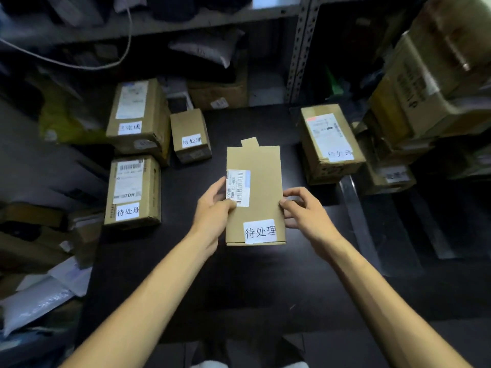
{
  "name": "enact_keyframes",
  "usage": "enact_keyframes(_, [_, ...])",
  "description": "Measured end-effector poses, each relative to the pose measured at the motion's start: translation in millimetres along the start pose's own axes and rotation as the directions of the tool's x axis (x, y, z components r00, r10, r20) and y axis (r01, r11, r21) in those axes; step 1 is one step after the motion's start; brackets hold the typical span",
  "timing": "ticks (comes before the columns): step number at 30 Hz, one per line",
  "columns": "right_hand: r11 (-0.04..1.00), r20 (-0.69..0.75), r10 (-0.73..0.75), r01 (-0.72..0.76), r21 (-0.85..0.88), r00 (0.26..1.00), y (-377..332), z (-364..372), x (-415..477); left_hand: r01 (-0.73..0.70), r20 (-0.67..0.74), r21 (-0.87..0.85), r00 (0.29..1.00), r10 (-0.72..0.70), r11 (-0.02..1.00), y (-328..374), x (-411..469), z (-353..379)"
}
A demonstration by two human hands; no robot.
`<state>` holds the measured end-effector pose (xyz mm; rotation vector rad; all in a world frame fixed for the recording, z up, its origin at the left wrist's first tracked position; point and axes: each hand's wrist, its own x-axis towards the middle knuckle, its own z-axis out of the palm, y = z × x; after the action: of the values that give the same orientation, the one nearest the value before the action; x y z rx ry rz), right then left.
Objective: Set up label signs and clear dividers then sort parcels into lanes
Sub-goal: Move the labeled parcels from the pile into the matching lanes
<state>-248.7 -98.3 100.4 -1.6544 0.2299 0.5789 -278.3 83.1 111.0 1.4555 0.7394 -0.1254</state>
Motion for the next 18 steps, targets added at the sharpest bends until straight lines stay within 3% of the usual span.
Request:
enact_keyframes(4, [0.991,-0.058,-0.128,0.125,-0.052,0.990,-33.6,-18.2,-26.1,-0.124,0.064,0.019,0.990,0.123,0.992,32.5,-20.3,6.7])
enact_keyframes(8, [0.965,-0.147,-0.256,0.246,-0.086,0.955,-55.8,-21.6,-54.4,-0.206,0.099,-0.069,0.972,0.212,0.976,50.7,-38.9,7.6])
enact_keyframes(13, [0.945,-0.240,-0.323,0.301,-0.123,0.915,-55.3,-3.4,-82.9,-0.169,0.065,-0.219,0.980,0.187,0.961,41.1,-55.1,14.7])
enact_keyframes(18, [0.954,-0.310,-0.297,0.270,-0.126,0.903,-54.1,1.2,-101.5,-0.175,0.125,-0.195,0.971,0.202,0.965,52.8,-56.4,17.3])
